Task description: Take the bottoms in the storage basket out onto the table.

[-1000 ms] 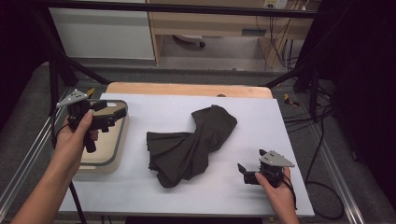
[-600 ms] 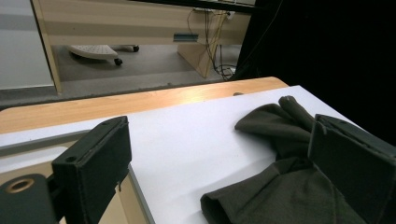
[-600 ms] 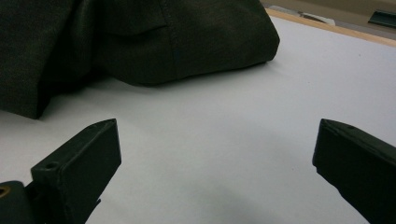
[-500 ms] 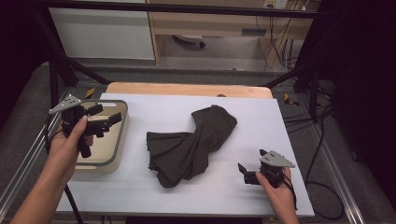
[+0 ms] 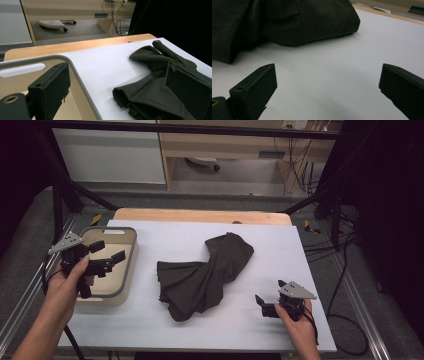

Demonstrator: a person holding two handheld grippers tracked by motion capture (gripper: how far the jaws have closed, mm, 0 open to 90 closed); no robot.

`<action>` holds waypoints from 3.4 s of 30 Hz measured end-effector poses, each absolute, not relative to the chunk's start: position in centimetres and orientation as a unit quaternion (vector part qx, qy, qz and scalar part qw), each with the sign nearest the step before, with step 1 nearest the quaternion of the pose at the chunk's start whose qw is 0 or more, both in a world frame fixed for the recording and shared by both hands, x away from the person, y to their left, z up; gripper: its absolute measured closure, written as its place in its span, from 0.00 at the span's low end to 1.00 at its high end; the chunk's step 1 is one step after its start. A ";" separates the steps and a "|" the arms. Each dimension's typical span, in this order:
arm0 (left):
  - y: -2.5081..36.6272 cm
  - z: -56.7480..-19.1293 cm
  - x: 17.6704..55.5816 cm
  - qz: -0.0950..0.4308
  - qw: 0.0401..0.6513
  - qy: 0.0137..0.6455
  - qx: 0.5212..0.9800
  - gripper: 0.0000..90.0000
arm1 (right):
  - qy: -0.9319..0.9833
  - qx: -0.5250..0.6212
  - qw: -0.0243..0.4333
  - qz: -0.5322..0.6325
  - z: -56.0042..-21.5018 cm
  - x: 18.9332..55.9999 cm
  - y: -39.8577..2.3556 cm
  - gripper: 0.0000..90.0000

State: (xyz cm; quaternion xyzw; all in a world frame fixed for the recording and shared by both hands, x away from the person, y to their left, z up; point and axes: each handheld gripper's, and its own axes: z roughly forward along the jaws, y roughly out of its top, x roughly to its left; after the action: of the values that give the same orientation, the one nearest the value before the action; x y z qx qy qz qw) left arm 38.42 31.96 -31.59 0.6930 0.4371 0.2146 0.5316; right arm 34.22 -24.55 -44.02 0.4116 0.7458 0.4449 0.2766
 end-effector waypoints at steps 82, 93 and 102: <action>31.0 -39.6 34.0 0.219 0.443 0.389 0.777 0.07 | 0.752 0.406 0.272 0.442 -44.2 34.2 -24.3 0.03; 30.8 -40.5 34.1 0.226 0.432 0.387 0.783 0.07 | 0.754 0.406 0.269 0.442 -44.2 34.2 -24.2 0.03; 31.1 -40.8 33.8 0.233 0.423 0.382 0.788 0.07 | 0.756 0.404 0.268 0.441 -44.3 34.2 -24.1 0.03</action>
State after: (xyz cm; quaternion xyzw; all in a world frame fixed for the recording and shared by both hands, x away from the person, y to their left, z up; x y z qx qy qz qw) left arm 33.81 31.06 -40.80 0.7880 0.3824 0.2326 0.4228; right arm 34.24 -24.13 -44.26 0.4037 0.7556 0.4409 0.2678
